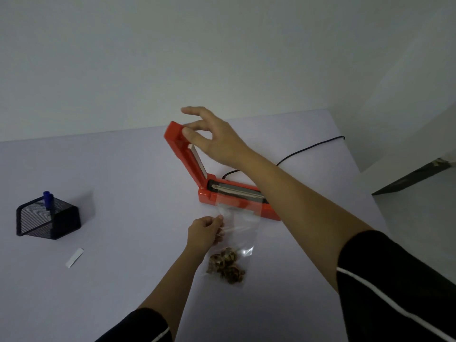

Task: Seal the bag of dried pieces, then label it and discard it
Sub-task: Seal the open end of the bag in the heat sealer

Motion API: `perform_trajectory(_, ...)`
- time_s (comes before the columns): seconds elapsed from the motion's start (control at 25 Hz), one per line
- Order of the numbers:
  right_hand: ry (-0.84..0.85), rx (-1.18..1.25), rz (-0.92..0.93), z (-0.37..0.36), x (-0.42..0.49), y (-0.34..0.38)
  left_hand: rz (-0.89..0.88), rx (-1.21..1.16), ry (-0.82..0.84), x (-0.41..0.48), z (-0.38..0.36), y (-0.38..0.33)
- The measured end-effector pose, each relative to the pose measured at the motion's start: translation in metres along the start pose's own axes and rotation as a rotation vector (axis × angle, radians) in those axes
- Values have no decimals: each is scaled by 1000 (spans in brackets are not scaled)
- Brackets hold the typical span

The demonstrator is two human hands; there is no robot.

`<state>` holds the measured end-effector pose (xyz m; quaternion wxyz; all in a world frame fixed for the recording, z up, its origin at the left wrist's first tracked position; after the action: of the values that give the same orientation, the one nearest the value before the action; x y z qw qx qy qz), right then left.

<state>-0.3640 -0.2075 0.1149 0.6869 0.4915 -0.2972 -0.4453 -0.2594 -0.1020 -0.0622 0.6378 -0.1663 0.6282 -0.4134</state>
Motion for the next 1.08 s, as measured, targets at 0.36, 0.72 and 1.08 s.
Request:
perform_trajectory(0.36, -486, 116, -252, 31, -73, -84, -143, 126, -19, -5, 1, -6)
perform_trajectory(0.72, -655, 430, -822, -72, -172, -170, -413, 544, 40, 0, -1, -18)
perform_trajectory(1.08, -739, 401, -703, -63, -149, -160, -363, 847, -13, 11, -10, -28)
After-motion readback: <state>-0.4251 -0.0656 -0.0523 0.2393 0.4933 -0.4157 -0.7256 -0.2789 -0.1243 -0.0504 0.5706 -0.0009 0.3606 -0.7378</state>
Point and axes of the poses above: each hand's wrist, its own x-axis towards the middle knuckle, its own z-axis out of the back of the hand, y = z × x, the point moved 3 cm from there along x, towards the middle knuckle, and after that the axes turned 11 degrees about y, right-handed, at the moved point
